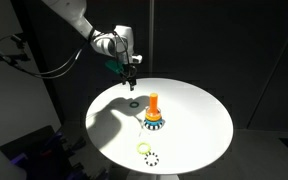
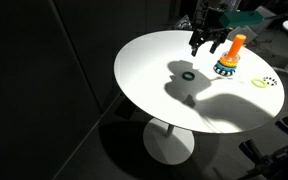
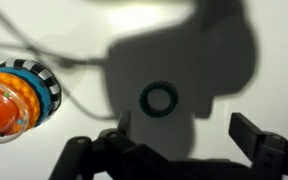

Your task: Put the circular object on the orange object

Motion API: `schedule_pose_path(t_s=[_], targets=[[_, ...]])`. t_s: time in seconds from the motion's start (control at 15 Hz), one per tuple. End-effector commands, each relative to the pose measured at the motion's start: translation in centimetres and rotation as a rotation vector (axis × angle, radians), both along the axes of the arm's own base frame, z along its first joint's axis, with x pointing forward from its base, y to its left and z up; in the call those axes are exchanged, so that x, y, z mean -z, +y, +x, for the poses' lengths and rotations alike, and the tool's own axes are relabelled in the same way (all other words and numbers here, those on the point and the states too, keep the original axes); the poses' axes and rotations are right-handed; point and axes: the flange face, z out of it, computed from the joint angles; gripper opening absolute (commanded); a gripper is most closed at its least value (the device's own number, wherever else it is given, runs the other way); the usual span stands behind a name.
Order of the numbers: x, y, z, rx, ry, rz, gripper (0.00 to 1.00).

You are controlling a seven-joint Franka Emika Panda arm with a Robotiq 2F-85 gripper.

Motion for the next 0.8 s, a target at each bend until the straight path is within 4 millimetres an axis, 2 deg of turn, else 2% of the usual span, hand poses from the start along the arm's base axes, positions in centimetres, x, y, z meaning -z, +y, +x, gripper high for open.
schedule_pose_path(t_s=[0.0, 0.33, 0.73], targets=[[1.5, -0.5, 1.6, 0.011, 0.001, -0.038, 1.00], [4.1, -1.2, 2.6, 0.014, 0.014, -0.078, 1.00], [7.3, -0.6, 3.0, 0.019, 0.011, -0.099, 1.00]])
